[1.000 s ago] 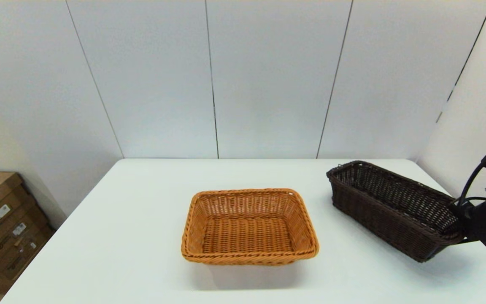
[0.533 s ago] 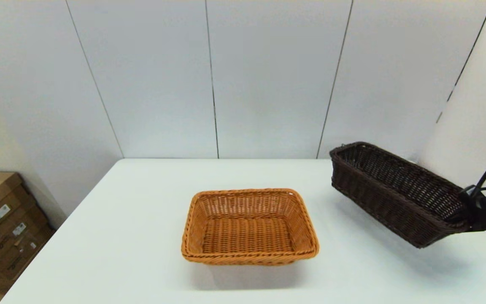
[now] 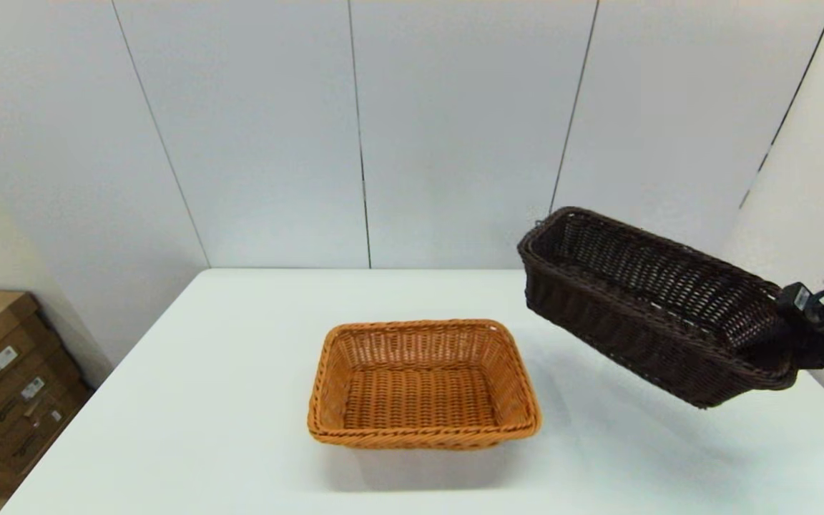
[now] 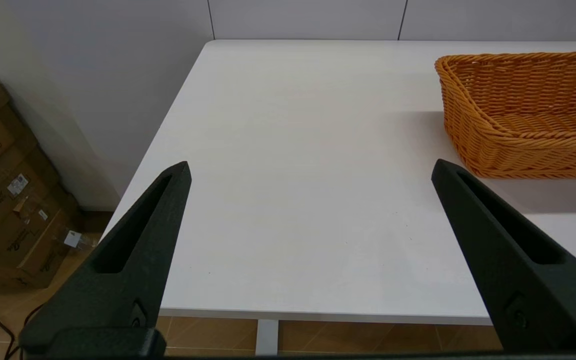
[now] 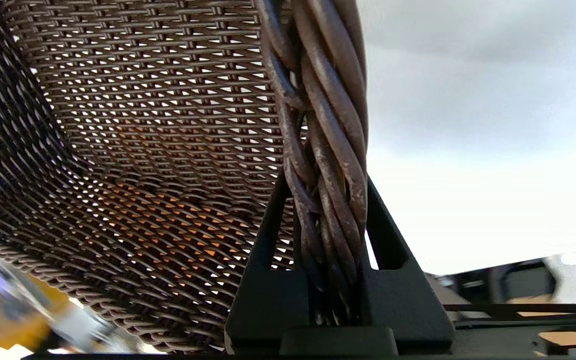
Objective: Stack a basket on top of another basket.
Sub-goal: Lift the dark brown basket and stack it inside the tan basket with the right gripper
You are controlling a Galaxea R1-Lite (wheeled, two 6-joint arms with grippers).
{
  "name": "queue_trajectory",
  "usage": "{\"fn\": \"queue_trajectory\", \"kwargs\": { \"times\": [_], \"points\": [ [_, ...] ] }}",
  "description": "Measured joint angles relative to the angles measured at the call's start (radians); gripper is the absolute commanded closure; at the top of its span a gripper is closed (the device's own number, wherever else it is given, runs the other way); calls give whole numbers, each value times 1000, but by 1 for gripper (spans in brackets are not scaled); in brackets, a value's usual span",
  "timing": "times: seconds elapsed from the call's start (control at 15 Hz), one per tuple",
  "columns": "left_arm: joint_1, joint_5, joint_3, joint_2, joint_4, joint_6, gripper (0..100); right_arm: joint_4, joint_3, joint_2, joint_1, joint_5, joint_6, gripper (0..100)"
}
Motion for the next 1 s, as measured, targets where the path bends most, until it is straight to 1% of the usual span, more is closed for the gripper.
{"fn": "queue_trajectory", "kwargs": {
  "times": [0.2, 0.27, 0.73, 1.0],
  "points": [
    [0, 0, 0, 0, 0, 0, 0, 73, -29, -44, 89, -1, -79, 100],
    [0, 0, 0, 0, 0, 0, 0, 81, -35, -55, 116, -1, -88, 100],
    [0, 1, 0, 0, 0, -4, 0, 118, -77, -80, 341, -10, -101, 100],
    [0, 1, 0, 0, 0, -4, 0, 121, -128, -30, 440, -10, -103, 100]
  ]
}}
